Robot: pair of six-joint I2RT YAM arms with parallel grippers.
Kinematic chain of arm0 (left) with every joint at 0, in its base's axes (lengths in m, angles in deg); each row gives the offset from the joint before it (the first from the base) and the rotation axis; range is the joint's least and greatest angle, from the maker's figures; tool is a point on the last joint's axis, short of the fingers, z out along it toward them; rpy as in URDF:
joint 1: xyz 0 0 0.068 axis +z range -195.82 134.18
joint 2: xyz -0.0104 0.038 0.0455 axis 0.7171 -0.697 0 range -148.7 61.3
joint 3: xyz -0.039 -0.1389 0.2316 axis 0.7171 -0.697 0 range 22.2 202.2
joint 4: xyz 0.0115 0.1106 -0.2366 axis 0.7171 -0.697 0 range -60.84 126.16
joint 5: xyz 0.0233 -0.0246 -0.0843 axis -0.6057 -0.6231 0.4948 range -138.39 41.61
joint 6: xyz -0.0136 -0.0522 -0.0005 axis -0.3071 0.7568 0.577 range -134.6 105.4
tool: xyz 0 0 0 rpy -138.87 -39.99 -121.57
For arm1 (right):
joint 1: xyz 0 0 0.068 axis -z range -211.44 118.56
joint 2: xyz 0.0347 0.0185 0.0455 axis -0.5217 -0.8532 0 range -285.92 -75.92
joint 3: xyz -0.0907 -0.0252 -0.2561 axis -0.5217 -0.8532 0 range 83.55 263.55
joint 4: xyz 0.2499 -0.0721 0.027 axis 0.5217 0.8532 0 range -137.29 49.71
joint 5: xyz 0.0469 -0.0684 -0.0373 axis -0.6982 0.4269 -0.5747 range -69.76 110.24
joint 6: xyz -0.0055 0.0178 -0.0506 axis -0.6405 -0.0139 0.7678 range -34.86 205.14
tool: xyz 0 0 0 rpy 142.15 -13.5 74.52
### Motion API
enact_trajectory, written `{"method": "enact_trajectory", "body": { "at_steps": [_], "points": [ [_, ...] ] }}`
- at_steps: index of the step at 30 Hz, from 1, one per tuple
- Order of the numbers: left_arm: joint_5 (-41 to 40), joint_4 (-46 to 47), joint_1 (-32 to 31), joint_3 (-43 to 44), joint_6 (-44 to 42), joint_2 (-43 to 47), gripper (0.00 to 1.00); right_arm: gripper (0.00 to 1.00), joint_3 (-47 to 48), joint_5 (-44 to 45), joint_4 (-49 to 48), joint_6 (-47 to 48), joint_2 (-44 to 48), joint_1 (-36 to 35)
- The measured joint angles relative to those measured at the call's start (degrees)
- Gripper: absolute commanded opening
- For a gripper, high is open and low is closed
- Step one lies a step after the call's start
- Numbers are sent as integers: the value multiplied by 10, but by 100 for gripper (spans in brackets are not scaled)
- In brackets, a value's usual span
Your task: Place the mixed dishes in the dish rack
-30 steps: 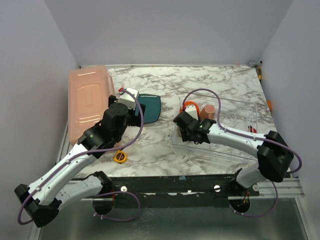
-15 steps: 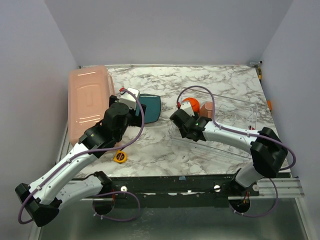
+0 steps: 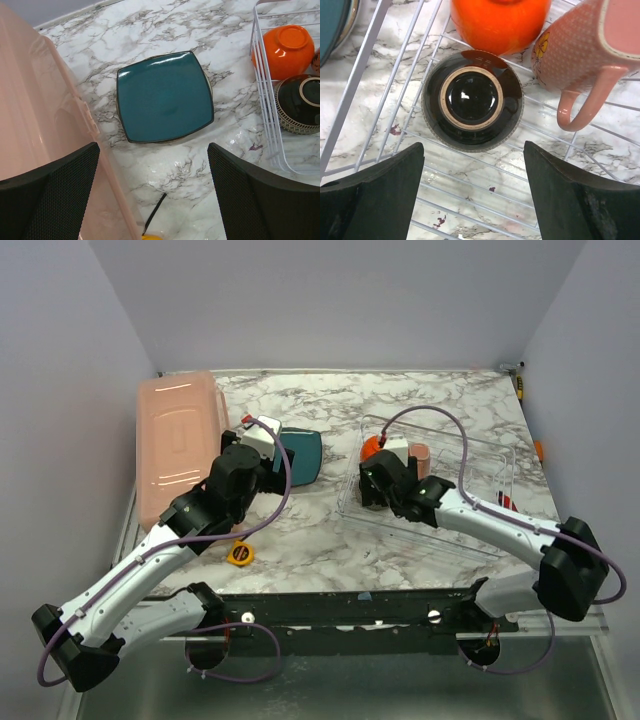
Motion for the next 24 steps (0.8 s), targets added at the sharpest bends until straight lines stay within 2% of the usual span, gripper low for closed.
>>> {"method": "enact_trajectory", "body": {
  "at_steps": [4, 12, 19, 24],
  "points": [
    [1, 0, 0, 0, 0, 0, 89, 88, -22, -38, -10, -21, 42, 30],
    [3, 0, 0, 0, 0, 2, 90, 88, -60, -110, -24, -49, 118, 107],
    [3, 0, 0, 0, 0, 1, 90, 89, -61, -219, -43, -40, 171, 108],
    [6, 0, 0, 0, 0, -17, 90, 89, -64, -258, -63, -34, 229, 107]
  ]
}}
